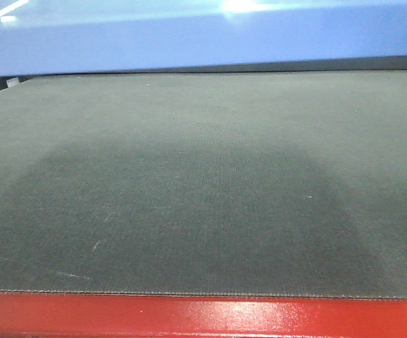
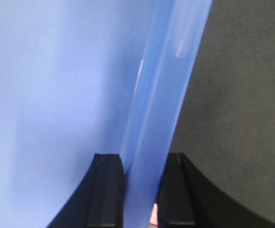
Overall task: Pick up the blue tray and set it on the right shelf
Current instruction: 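Lift the blue tray off the table with both grippers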
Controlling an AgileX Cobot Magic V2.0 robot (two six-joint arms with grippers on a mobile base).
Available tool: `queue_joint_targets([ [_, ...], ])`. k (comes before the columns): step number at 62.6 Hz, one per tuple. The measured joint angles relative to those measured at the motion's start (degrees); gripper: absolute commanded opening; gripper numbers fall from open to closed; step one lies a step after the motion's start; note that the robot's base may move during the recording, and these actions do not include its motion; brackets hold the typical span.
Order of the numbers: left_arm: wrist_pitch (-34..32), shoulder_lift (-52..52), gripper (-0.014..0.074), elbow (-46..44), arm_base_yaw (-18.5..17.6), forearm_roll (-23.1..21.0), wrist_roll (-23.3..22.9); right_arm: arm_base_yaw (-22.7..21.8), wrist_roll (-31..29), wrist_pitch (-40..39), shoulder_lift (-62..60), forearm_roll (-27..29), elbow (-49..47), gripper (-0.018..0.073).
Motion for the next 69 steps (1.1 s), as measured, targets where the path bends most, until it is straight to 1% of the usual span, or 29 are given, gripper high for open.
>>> queue_joint_targets([
  [8, 0.0, -1.2, -0.0041, 0.0, -2.9, 0.9, -1.5, 0.0, -0.1, 0.0, -3.4, -0.3, 0.4, 0.0025],
  [18, -0.2, -1.3, -0.0041, 0.0, -4.7, 1.3, -3.1, 0.0, -0.2, 0.0, -5.2, -0.9, 0.4, 0.0025],
  [69, -0.2, -1.3, -0.0048, 0.0, -5.0, 1.4, -3.6, 0.0, -0.2, 0.0, -5.3, -1.3, 0.5, 0.0022],
])
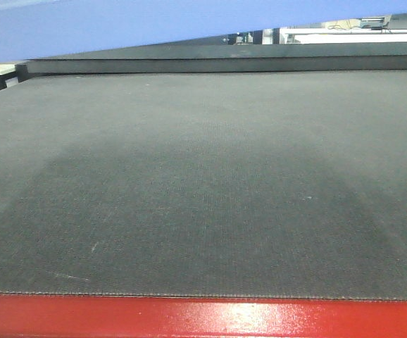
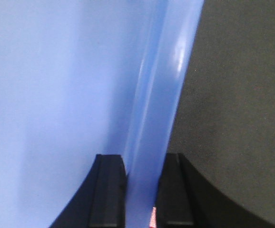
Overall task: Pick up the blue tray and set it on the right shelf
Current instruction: 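Lift the blue tray off the table with both grippers, then hold the tray with both grippers while the base turns away from the table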
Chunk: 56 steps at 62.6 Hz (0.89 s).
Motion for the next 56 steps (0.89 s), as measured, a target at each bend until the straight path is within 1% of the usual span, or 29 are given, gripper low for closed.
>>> queue_joint_targets([
  [47, 0.1, 0.0, -0.0048, 0.0, 0.0, 0.1, 0.0, 0.0, 0.0, 0.0, 0.0, 0.0, 0.0, 0.0022],
  [56, 0.1, 0.0, -0.0048, 0.0, 0.0, -0.7, 0.0, 0.0, 0.0, 0.0, 0.0, -0.1, 0.0, 0.0022],
])
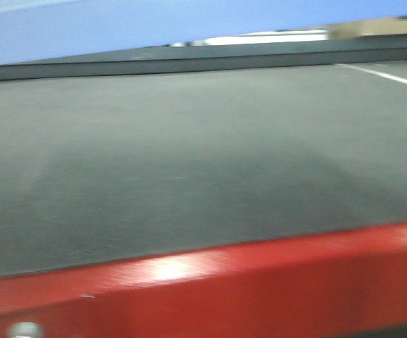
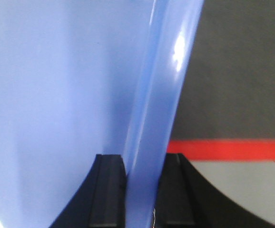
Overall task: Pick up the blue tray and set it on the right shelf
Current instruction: 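Hold the tray with both grippers while the base turns away from the table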
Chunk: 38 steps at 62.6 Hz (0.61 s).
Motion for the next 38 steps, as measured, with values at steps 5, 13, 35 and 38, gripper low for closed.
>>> queue_joint_targets([
  [5, 0.0, 0.0, -0.0048, 0.0, 0.0, -0.5, 0.0, 0.0, 0.0, 0.0, 0.0, -0.2, 0.0, 0.0022],
  [13, 0.1, 0.0, -0.0048, 0.0, 0.0, -1.5, 0.0, -0.1, 0.0, 0.0, 0.0, -0.6, 0.0, 0.0022],
  [35, 0.2, 0.0, -0.0048, 0.1, 0.0, -2.4, 0.0, -0.2, -0.1, 0.0, 0.0, -1.0, 0.0, 0.0022],
  [38, 0.2, 0.0, -0.0048, 0.1, 0.0, -2.4, 0.0, -0.2, -0.1, 0.0, 0.0, -1.0, 0.0, 0.0022],
])
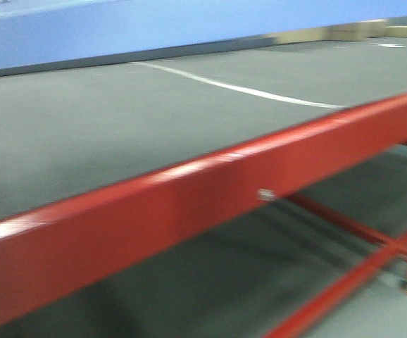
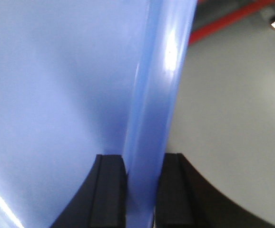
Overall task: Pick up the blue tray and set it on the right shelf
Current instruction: 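Hold the tray with both grippers while the base turns away from the table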
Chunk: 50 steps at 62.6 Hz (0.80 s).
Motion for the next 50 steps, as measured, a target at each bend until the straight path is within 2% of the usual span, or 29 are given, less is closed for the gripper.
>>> queue_joint_targets([
  [50, 0.1, 0.0, -0.0048, 0.0, 0.0, -0.1, 0.0, -0.1, 0.0, 0.0, 0.0, 0.0, 0.0, 0.0022],
])
